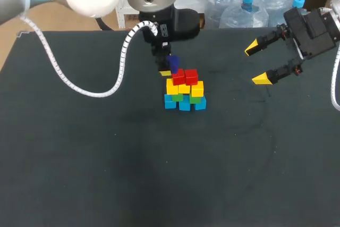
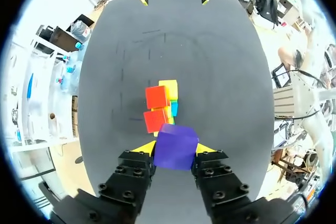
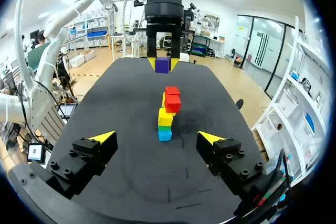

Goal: Place the blue cubes, place green cubes on the blue cubes, place the yellow cubes on the green cubes, then place the red cubes on the yellow cubes, and place purple cube on the red cubes.

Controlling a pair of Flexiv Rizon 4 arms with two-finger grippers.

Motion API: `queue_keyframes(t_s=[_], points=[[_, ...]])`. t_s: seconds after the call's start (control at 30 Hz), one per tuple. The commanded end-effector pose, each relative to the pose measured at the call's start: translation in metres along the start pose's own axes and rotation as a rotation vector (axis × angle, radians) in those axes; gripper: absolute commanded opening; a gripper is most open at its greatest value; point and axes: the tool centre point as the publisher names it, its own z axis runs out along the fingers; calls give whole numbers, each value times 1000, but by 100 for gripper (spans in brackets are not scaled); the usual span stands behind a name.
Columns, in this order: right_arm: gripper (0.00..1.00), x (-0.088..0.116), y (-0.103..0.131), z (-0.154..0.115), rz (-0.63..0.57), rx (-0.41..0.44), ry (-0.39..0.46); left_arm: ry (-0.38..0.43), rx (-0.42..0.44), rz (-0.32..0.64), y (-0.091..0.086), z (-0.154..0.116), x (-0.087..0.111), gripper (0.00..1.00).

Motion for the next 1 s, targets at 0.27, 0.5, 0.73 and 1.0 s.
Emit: queue_keyframes(t_s=[0.27,0.5,0.73,1.0], points=[[100,0,1,0,-1,2,0,-9,-1,3,-1,0,3,0],[100,0,1,0,-1,2,0,-9,-1,3,-1,0,3,0],[100,0,1,0,-1,2,0,61,-1,-38,0,-6,-19,0],[100,0,1,0,-1,2,0,175,24,-54,-12,-18,-48,0]])
